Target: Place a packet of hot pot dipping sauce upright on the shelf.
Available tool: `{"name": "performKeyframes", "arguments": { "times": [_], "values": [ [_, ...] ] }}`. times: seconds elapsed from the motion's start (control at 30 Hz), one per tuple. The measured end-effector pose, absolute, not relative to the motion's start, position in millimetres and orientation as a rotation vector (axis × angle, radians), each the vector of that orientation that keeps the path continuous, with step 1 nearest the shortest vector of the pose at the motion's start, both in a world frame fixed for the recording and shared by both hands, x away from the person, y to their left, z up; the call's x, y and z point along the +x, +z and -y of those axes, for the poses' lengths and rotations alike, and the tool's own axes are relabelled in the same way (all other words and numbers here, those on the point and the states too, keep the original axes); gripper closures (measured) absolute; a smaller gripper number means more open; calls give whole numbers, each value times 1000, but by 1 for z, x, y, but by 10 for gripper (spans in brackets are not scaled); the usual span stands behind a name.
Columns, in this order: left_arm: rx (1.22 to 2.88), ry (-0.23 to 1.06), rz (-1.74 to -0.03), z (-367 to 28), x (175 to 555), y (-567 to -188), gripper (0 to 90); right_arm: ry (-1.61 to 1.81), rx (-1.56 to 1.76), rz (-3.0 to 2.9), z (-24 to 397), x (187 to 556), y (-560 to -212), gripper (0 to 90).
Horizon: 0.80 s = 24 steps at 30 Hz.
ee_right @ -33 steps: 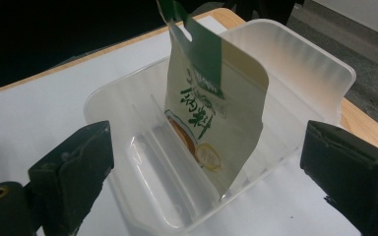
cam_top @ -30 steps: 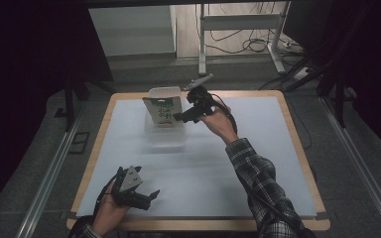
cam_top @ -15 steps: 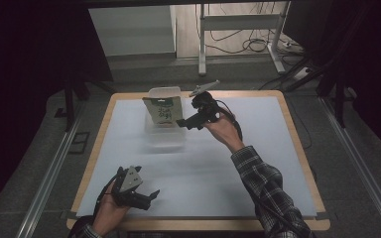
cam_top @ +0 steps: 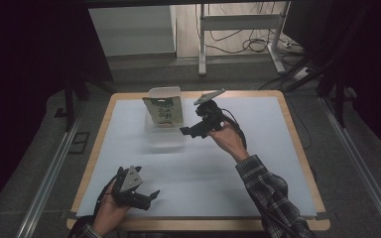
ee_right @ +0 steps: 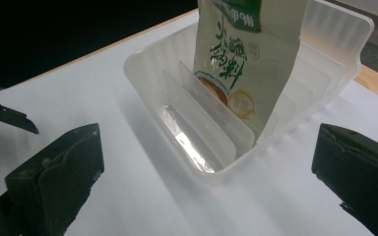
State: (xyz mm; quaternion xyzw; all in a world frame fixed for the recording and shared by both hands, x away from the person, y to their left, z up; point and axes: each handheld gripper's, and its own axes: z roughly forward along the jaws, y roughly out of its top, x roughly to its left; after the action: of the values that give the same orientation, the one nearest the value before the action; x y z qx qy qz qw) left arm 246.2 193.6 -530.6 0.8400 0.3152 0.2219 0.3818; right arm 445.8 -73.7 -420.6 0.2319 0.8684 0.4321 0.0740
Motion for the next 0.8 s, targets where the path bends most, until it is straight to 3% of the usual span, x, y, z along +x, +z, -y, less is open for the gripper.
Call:
{"name": "performKeyframes", "arguments": {
  "times": [0.8],
  "values": [
    [2149,562,-801,-193,246,-531,0,1323,726,-2543,121,408,-434,0]
  ]
}}
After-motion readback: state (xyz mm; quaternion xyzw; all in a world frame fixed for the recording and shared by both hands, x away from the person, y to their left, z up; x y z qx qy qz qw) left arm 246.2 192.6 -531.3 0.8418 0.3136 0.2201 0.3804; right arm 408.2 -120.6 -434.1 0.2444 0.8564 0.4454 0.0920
